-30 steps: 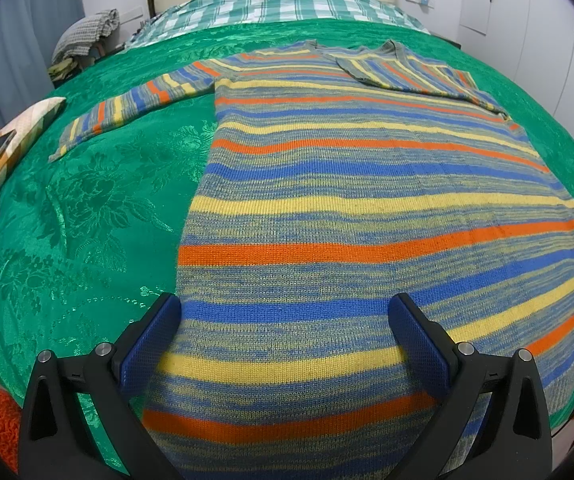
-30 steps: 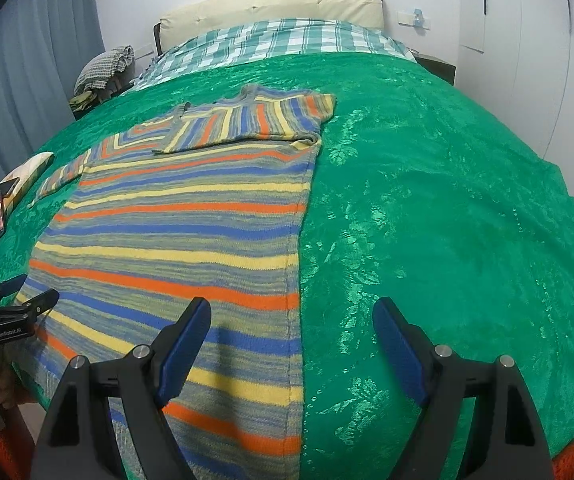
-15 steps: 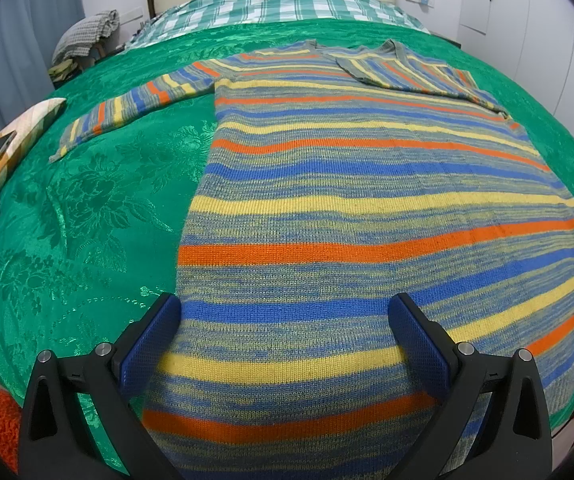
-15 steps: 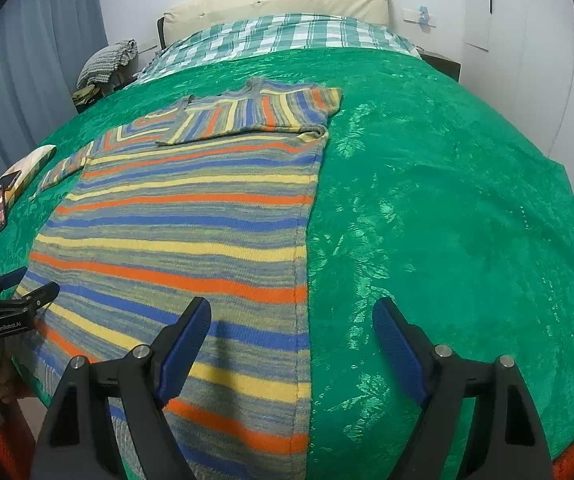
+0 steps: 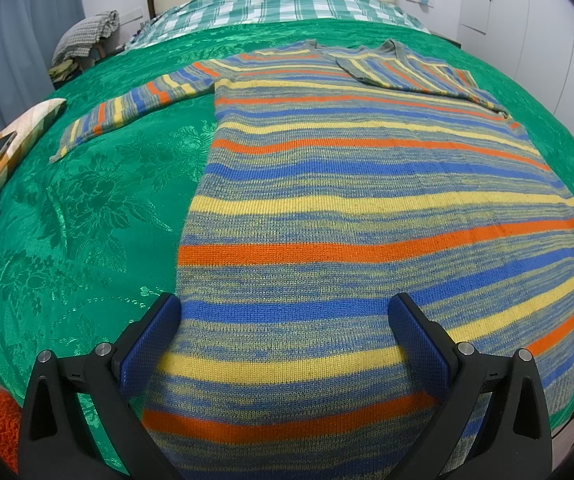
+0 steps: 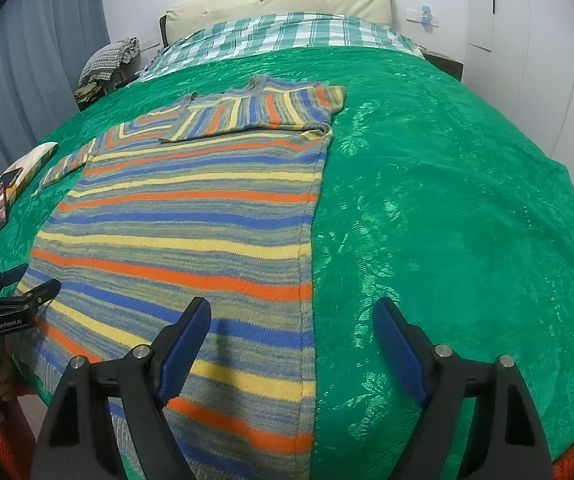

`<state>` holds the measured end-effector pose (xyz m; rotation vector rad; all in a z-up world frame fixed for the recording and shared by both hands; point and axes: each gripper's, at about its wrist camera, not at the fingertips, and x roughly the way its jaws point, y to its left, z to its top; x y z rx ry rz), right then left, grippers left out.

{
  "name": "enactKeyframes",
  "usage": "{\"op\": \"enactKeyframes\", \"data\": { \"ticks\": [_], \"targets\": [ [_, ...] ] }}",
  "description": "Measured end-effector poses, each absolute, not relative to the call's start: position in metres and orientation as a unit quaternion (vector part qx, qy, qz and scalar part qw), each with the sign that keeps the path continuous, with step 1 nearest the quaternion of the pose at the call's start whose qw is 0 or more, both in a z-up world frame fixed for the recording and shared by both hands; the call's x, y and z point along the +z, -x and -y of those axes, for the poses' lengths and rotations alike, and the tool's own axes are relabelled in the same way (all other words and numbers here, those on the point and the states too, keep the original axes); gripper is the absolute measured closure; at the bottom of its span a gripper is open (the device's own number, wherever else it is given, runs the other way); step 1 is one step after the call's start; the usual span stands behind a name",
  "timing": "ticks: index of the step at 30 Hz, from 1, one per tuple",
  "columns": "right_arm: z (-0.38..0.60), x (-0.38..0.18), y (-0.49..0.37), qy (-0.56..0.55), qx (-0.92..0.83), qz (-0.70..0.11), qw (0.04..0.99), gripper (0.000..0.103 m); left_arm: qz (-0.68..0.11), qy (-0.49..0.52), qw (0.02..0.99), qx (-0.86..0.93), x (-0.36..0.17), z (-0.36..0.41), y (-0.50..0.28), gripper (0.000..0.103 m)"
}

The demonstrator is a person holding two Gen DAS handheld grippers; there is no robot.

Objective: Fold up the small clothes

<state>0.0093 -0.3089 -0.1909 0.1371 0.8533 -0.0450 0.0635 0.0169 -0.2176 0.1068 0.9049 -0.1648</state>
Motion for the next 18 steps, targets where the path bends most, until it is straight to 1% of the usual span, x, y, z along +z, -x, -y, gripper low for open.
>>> {"op": "enactKeyframes", "data": {
  "ticks": [18],
  "targets": [
    [0.3074,-0.1928,-0.0104,-0.065,-0.017,-0.417,0.906,0.021,-0.436,-0.053,0.895,-0.079,-0.2181,-0.0163,-0.0627,0.0]
  ]
}}
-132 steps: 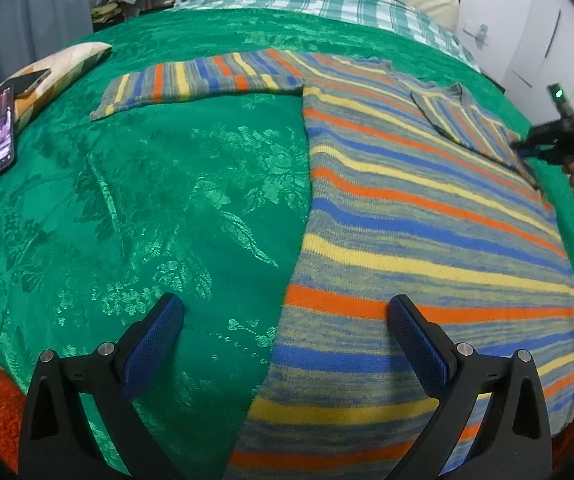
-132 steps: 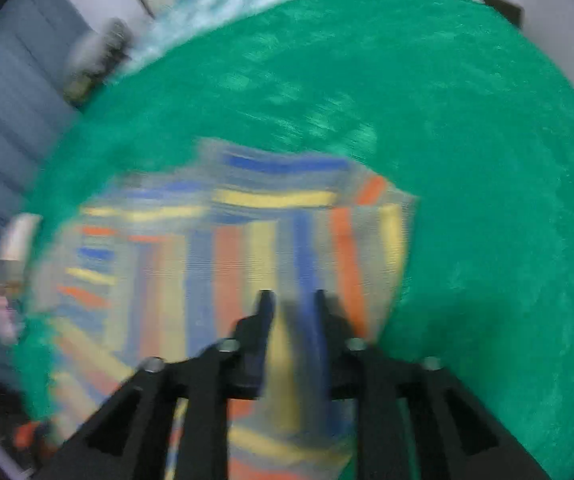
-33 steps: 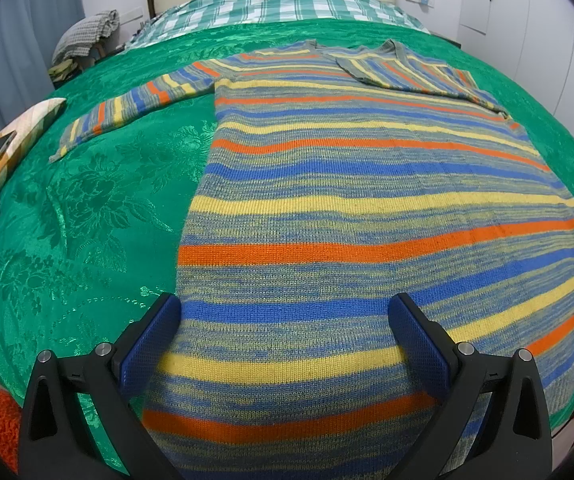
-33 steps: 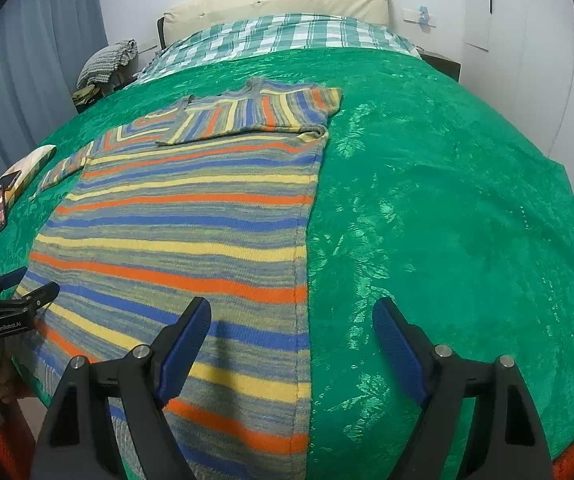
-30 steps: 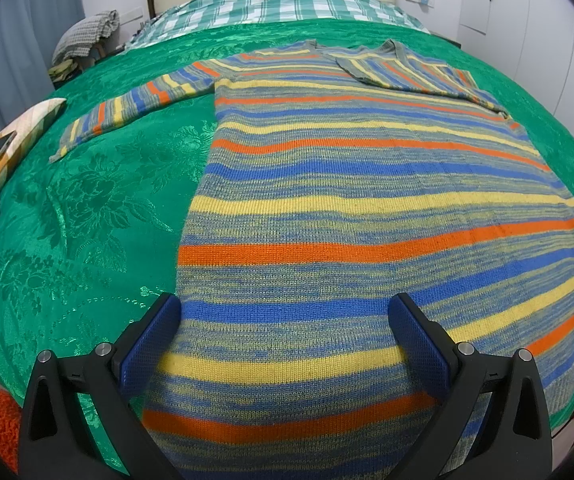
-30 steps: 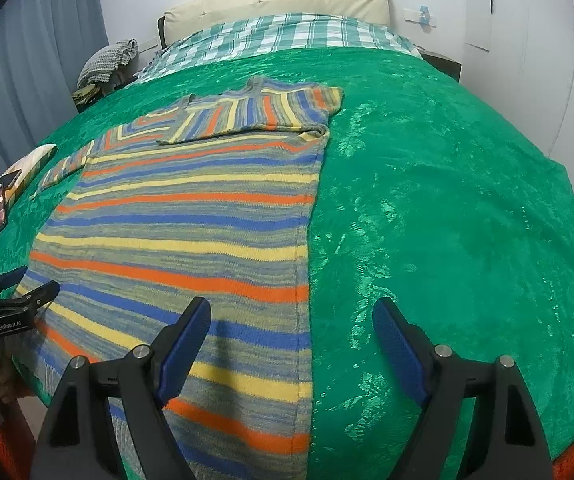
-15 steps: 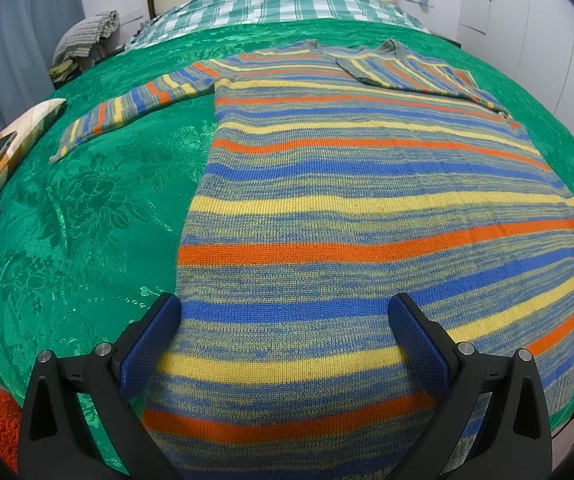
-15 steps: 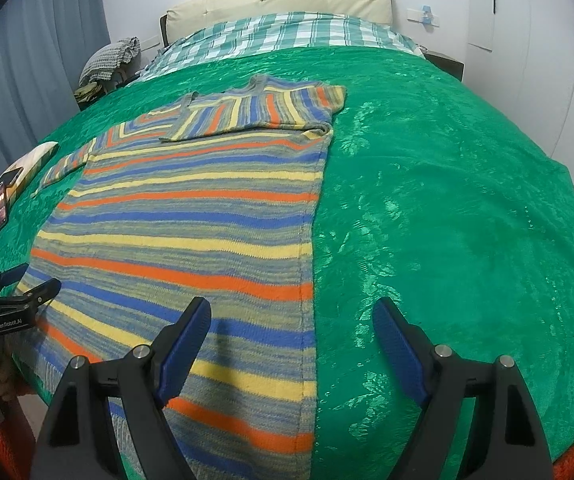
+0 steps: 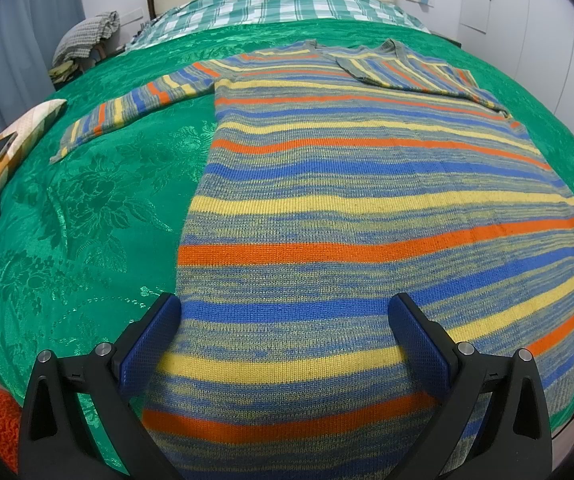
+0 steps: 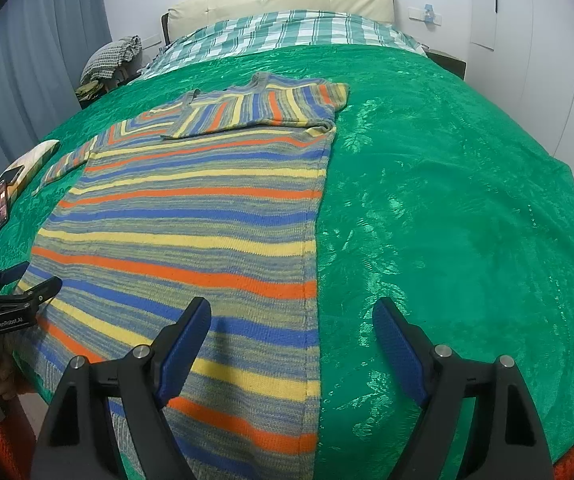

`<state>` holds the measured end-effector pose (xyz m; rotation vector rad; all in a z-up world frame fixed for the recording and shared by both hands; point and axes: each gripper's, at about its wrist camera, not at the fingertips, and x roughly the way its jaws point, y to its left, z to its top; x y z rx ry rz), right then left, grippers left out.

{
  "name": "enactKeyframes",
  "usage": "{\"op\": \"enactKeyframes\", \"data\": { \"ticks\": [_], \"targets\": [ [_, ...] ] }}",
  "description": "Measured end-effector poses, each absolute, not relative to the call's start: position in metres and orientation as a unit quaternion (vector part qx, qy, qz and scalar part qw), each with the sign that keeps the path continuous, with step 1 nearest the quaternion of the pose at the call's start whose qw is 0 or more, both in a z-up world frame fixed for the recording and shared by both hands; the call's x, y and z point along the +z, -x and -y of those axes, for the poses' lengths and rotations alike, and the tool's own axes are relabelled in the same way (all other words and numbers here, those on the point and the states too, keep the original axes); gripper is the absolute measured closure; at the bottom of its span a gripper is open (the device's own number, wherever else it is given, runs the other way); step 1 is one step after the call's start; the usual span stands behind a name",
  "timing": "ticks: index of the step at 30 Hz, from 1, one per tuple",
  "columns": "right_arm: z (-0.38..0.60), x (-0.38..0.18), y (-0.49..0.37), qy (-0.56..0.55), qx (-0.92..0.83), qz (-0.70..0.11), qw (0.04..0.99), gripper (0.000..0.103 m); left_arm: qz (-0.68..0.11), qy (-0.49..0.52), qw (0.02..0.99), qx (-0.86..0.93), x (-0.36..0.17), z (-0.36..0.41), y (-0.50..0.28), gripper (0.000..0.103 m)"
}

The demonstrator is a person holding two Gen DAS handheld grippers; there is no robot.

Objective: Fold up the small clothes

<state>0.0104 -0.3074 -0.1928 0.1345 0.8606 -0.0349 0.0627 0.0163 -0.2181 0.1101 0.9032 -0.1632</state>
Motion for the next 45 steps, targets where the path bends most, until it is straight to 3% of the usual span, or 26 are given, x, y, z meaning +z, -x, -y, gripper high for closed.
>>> {"op": "enactKeyframes", "data": {
  "ticks": [19,23,31,36,39,40,45],
  "targets": [
    [0.307,-0.193,-0.01,-0.064,-0.017,-0.417,0.906,0.021,-0.452,-0.05,0.887,-0.083,-0.213,-0.018,-0.066,0.0],
    [0.308,-0.193,-0.009,-0.067,-0.018,-0.415,0.907,0.021,-0.465,-0.004,0.879,-0.108,-0.191,-0.037,-0.069,0.001],
    [0.314,-0.198,-0.014,-0.081,-0.012,-0.42,0.904,0.021,-0.445,0.144,0.883,-0.041,-0.149,-0.165,-0.167,0.001],
    [0.315,-0.199,-0.016,-0.087,-0.011,-0.426,0.901,0.021,-0.459,0.244,0.851,0.069,-0.165,-0.277,-0.258,0.002],
    [0.315,-0.2,-0.017,-0.087,-0.014,-0.429,0.899,0.021,-0.482,0.246,0.835,0.099,-0.183,-0.312,-0.3,0.003],
    [0.315,-0.201,-0.017,-0.087,-0.015,-0.431,0.898,0.021,-0.492,0.239,0.831,0.101,-0.19,-0.315,-0.312,0.006],
    [0.312,-0.206,-0.022,-0.077,-0.016,-0.439,0.895,0.021,-0.513,0.158,0.837,0.109,-0.212,-0.296,-0.341,0.042]
  ]
}}
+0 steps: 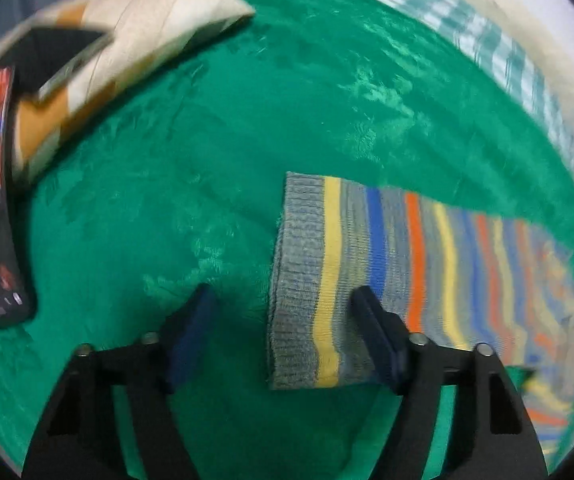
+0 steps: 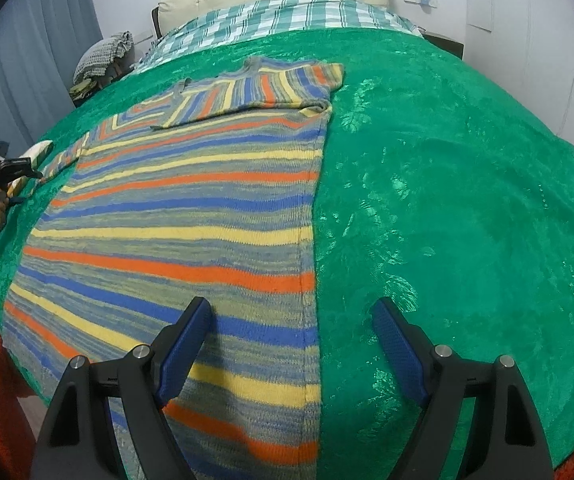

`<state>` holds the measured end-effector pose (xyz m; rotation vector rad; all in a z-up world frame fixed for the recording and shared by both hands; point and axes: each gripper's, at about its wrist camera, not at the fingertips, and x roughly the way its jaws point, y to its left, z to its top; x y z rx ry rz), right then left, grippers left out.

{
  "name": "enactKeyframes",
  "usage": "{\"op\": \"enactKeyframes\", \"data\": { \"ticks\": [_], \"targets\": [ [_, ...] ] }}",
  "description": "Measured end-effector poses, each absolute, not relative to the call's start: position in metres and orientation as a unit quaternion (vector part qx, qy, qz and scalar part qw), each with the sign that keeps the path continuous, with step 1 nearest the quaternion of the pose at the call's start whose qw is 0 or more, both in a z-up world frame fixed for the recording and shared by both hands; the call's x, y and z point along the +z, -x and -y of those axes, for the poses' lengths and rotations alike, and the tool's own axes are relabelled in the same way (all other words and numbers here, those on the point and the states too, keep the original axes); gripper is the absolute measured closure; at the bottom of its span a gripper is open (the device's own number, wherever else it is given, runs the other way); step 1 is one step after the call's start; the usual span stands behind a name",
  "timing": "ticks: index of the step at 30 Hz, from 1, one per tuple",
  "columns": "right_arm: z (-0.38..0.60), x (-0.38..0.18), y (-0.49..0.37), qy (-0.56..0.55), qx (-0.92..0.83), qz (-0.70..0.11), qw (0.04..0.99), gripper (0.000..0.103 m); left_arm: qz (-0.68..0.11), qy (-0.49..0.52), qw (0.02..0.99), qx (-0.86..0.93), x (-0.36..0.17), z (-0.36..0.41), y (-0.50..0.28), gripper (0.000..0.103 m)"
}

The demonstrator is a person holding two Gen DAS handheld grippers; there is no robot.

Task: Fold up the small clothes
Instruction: 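Grasp the other sleeve cuff with the left tool and lift it, then lay the held sleeve across the sweater body and open the left tool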

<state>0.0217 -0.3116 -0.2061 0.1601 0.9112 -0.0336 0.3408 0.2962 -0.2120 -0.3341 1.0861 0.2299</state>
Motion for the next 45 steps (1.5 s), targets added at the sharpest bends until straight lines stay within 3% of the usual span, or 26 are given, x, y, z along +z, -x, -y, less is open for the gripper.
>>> {"op": "enactKeyframes", "data": {
  "ticks": [2,6,11,16,21,23,24,25,26,38,45],
  "targets": [
    [0.311,-0.206,-0.024,-0.075,-0.015,-0.439,0.895,0.019,-0.51,0.114,0.848,0.092,-0.21,-0.279,-0.346,0.099],
    [0.31,-0.205,-0.025,-0.082,-0.007,-0.437,0.896,0.019,-0.507,0.036,0.856,0.095,-0.189,-0.252,-0.36,0.099],
    [0.315,-0.198,-0.021,-0.109,0.006,-0.427,0.898,0.019,-0.46,-0.041,0.886,0.045,-0.119,-0.199,-0.376,0.099],
    [0.32,-0.191,-0.021,-0.129,0.011,-0.416,0.9,0.019,-0.404,-0.089,0.908,-0.071,-0.048,-0.091,-0.376,0.099],
    [0.325,-0.187,-0.019,-0.14,0.011,-0.41,0.901,0.019,-0.383,-0.121,0.899,-0.173,-0.043,0.027,-0.366,0.098],
    [0.326,-0.186,-0.017,-0.141,0.011,-0.409,0.902,0.019,-0.406,-0.147,0.882,-0.187,-0.069,0.066,-0.363,0.081],
    [0.327,-0.185,-0.017,-0.142,0.011,-0.408,0.902,0.019,-0.426,-0.159,0.872,-0.182,-0.085,0.082,-0.358,0.064],
    [0.328,-0.185,-0.016,-0.142,0.01,-0.408,0.902,0.019,-0.443,-0.169,0.864,-0.171,-0.101,0.089,-0.358,0.026],
    [0.329,-0.184,-0.015,-0.144,0.009,-0.406,0.902,0.019,-0.453,-0.177,0.86,-0.155,-0.119,0.095,-0.355,0.018],
    [0.343,-0.179,-0.02,-0.163,-0.001,-0.395,0.904,0.019,-0.478,-0.106,0.86,-0.141,-0.169,0.01,-0.172,0.012],
    [0.358,-0.178,-0.015,-0.151,-0.051,-0.39,0.907,0.019,-0.446,-0.003,0.894,-0.045,-0.184,-0.056,-0.123,0.006]
  ]
}}
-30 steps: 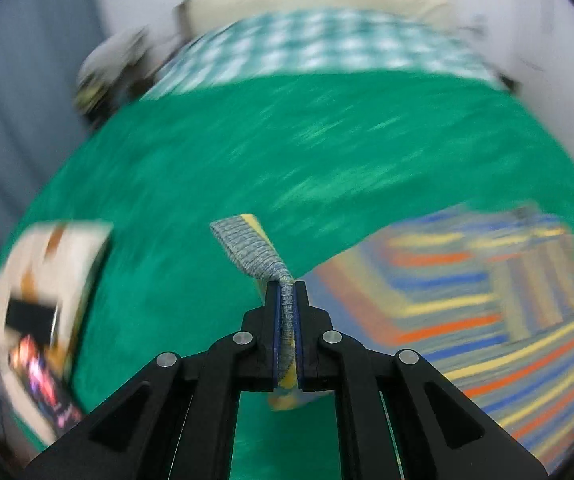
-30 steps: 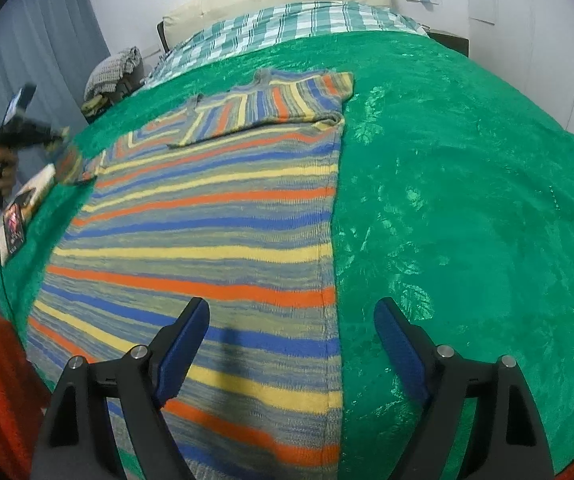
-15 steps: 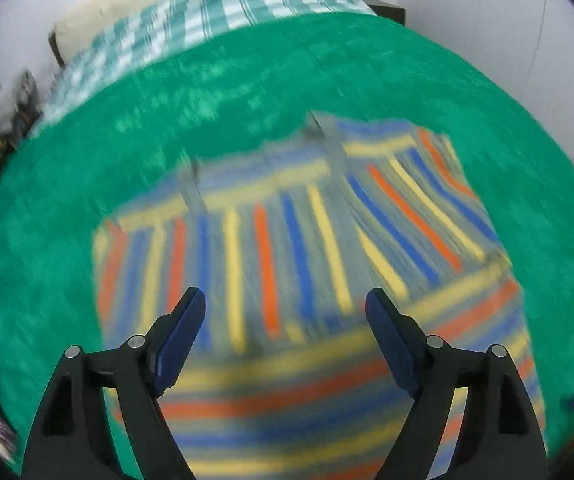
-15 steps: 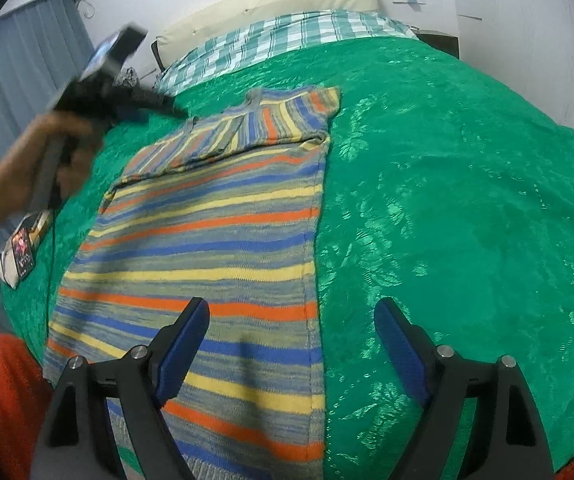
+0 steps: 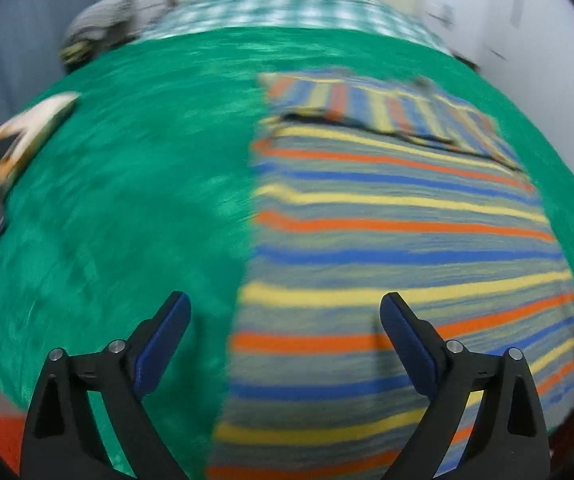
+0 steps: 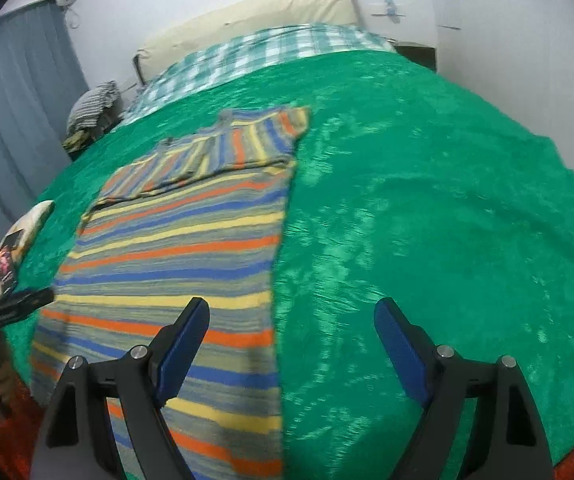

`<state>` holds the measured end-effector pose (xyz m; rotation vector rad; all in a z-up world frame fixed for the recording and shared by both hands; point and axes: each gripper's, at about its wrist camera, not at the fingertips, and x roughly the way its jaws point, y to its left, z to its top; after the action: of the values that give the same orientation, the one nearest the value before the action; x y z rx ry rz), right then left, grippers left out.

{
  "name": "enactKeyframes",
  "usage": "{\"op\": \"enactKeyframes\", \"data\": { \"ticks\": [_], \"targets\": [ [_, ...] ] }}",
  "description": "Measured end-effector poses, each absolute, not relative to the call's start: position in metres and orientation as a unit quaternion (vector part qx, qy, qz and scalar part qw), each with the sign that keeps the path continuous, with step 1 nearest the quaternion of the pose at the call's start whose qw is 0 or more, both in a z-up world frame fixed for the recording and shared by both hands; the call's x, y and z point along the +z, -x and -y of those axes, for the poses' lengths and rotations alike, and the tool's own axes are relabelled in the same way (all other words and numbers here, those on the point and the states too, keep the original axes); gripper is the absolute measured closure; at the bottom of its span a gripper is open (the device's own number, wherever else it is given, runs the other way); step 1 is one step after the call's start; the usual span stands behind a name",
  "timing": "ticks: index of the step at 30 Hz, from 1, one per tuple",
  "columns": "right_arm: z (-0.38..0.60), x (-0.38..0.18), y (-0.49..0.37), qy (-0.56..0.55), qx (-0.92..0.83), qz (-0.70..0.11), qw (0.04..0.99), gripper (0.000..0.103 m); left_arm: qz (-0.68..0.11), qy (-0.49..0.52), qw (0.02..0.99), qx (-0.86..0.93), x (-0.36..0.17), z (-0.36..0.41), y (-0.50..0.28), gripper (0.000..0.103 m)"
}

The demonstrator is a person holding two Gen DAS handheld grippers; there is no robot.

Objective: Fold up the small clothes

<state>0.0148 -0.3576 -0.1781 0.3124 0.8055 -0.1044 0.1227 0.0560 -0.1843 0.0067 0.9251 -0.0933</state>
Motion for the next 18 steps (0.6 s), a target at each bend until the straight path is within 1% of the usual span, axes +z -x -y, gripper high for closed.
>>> {"op": "enactKeyframes", "data": {
  "ticks": [3,9,13,18],
  "targets": [
    [0.363,-0.185,-0.013,-0.163,-0.07,-0.398,0.9,0.019,-0.451,0.02,0.892,-0.032,-0.196,-0.075,-0.115,0.007],
    [0.367,-0.187,-0.01,-0.15,-0.101,-0.397,0.9,0.019,-0.428,0.006,0.903,-0.026,-0.19,-0.072,-0.118,0.006],
    [0.372,-0.187,-0.006,-0.146,-0.112,-0.396,0.899,0.019,-0.445,0.016,0.895,-0.016,-0.202,-0.081,-0.117,0.006],
    [0.38,-0.19,-0.004,-0.161,-0.119,-0.397,0.896,0.019,-0.451,0.015,0.892,-0.01,-0.21,-0.083,-0.115,0.004]
  ]
}}
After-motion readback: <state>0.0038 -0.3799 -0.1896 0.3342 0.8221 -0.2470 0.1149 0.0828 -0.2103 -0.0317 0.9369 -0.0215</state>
